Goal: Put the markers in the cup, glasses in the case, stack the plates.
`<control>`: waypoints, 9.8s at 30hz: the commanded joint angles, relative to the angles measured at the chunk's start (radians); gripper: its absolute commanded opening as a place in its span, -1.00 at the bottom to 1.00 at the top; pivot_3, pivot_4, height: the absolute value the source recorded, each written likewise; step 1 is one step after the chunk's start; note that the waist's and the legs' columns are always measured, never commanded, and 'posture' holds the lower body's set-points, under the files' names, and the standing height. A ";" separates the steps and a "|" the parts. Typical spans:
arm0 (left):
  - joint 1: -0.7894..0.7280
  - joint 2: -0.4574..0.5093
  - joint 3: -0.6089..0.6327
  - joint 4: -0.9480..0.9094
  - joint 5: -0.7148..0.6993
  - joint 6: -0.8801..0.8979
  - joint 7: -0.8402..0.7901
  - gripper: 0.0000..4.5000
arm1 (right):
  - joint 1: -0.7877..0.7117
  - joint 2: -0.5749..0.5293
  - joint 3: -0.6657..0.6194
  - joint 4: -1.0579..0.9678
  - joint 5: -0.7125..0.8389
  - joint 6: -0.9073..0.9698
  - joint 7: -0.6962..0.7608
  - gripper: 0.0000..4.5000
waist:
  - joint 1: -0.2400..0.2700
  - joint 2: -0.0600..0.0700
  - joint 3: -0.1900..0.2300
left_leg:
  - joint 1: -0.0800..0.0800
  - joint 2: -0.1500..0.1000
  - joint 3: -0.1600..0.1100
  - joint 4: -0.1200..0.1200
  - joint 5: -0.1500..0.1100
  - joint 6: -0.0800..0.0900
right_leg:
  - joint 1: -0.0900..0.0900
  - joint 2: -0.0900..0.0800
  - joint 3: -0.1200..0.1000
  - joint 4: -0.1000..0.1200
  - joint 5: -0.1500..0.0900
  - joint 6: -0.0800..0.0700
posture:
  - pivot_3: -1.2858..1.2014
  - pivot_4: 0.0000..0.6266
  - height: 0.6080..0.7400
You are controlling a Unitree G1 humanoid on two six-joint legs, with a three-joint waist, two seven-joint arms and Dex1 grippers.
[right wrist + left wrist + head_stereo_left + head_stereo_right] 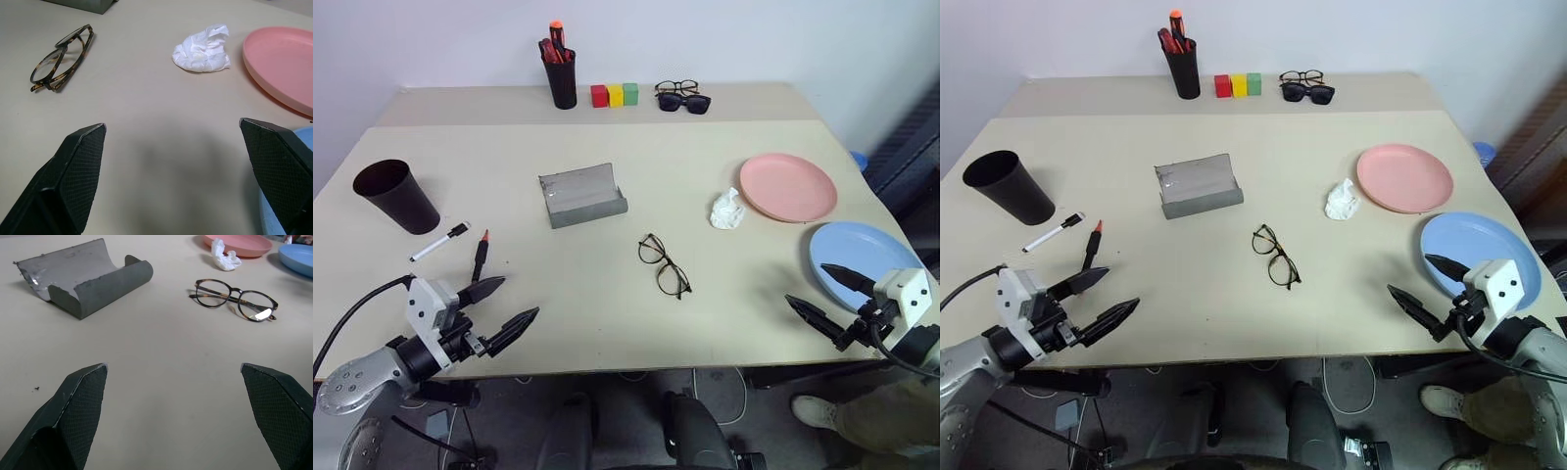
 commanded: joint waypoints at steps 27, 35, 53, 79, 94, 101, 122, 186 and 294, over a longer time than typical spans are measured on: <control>-0.145 -0.060 0.017 -0.023 -0.051 0.158 0.296 1.00 | -0.183 -0.039 0.105 0.012 0.019 -0.010 0.098 0.98 | 0.000 0.000 0.000 | 0.002 0.000 0.000 0.003 0.002 0.003 | 0.002 0.001 0.000 0.005 0.000 0.000 | 0.03 -0.52 1.00; -0.358 -0.068 0.078 0.030 -0.082 0.485 0.622 1.00 | -0.481 0.030 0.324 0.112 0.070 -0.029 0.293 0.98 | -0.002 -0.002 0.000 | 0.004 0.002 -0.005 0.012 0.002 0.003 | 0.005 0.006 0.000 0.016 -0.001 0.004 | 0.03 -0.52 1.00; -0.758 0.064 -0.014 0.426 0.056 0.765 0.672 1.00 | -0.705 0.178 0.497 0.213 0.022 -0.051 0.342 0.98 | 0.002 -0.003 0.000 | 0.004 0.002 -0.008 0.012 0.002 0.003 | 0.004 0.009 0.000 0.022 0.002 0.004 | 0.03 -0.52 1.00; -0.713 -0.075 -0.098 0.146 0.309 0.223 0.577 -0.99 | -0.695 0.169 0.494 0.180 0.015 -0.044 0.274 1.00 | 0.002 -0.003 0.000 | 0.005 0.002 -0.007 0.011 0.002 -0.001 | 0.000 0.008 0.001 0.030 -0.001 0.006 | 0.03 -0.52 1.00; -1.119 0.059 -0.079 0.909 0.754 -0.485 1.010 -0.99 | -0.821 0.258 0.529 0.388 -0.046 -0.164 0.329 1.00 | 0.001 -0.004 0.001 | 0.002 0.001 -0.006 0.013 0.002 0.000 | -0.003 0.009 0.002 0.031 0.004 0.014 | 0.03 -0.52 1.00; -1.240 0.130 -0.118 1.285 0.833 -0.680 1.149 -0.99 | -0.809 0.262 0.519 0.377 -0.052 -0.169 0.313 1.00 | 0.001 -0.004 0.001 | 0.002 0.001 -0.006 0.012 0.002 0.000 | -0.003 0.009 0.002 0.031 0.004 0.015 | 0.03 -0.52 1.00; -1.345 0.066 -0.262 1.657 0.908 -0.814 1.359 -0.99 | -0.776 0.236 0.497 0.329 -0.040 -0.135 0.280 1.00 | 0.001 -0.006 0.002 | 0.001 0.001 -0.005 0.012 0.002 -0.001 | -0.004 0.009 0.001 0.032 0.005 0.016 | 0.03 -0.52 1.00; -1.388 0.328 -0.681 1.326 0.813 0.188 -0.276 0.47 | -0.734 0.273 0.526 0.194 0.024 -0.072 0.275 1.00 | -0.025 -0.006 0.003 | 0.000 0.004 -0.006 0.012 0.003 -0.001 | -0.008 0.012 0.004 0.035 0.002 0.011 | 0.03 -0.52 1.00; -1.089 -0.107 -0.036 1.284 0.651 -0.721 1.169 0.98 | -0.918 0.444 0.553 0.537 -0.103 -0.288 0.240 1.00 | 0.000 -0.010 0.001 | 0.004 0.004 -0.006 0.013 0.003 -0.002 | -0.007 0.013 0.005 0.040 0.005 0.015 | 0.03 -0.52 1.00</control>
